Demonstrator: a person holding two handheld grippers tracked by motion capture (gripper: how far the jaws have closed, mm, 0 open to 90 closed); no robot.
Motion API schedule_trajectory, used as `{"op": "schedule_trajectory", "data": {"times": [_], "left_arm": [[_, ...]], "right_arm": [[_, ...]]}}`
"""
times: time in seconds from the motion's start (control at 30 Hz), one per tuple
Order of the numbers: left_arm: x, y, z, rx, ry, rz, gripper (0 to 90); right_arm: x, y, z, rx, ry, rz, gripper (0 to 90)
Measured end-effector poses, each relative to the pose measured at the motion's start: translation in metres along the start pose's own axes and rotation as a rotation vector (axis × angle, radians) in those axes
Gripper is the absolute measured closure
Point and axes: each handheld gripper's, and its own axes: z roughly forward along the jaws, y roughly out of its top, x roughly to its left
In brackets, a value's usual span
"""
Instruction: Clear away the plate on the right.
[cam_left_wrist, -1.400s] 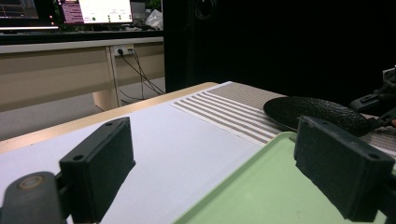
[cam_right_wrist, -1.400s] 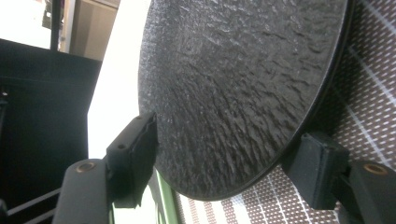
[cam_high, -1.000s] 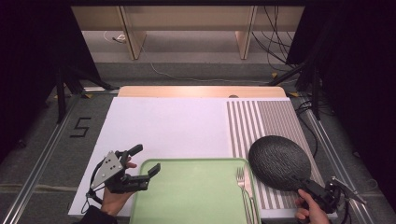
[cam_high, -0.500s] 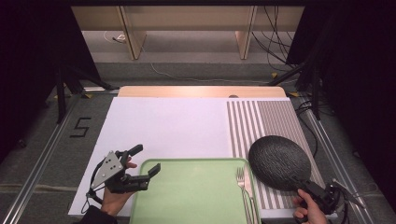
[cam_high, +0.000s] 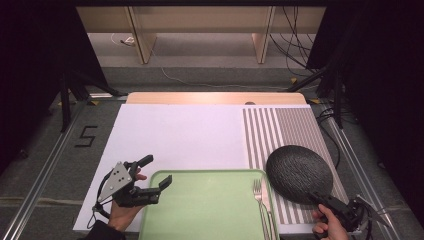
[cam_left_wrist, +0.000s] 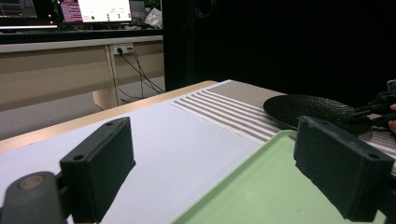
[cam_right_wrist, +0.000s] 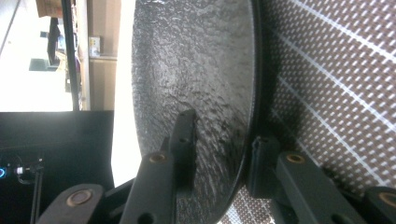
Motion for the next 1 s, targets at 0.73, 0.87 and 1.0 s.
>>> {"op": "schedule_trajectory", "data": {"times": [0.73, 0.87, 1.0], "left_arm": [[0.0001, 0.0000, 0.0001, 0.001, 0.000, 0.000, 12.1], [0.0004, 0.0001, 0.0000, 0.000, 0.000, -0.004, 12.1], [0.0001, 0.0003, -0.0001, -0.001, 0.000, 0.000, 12.1]], "right_arm": [[-0.0044, 0.0000, -0.0033, -0.042, 0.078, 0.037, 86.3], [-0.0056, 0.0008, -0.0042, -0.052, 0.085, 0.057, 86.6], [-0.0050, 0.0015, -0.0048, -0.057, 0.088, 0.062, 86.5]]}}
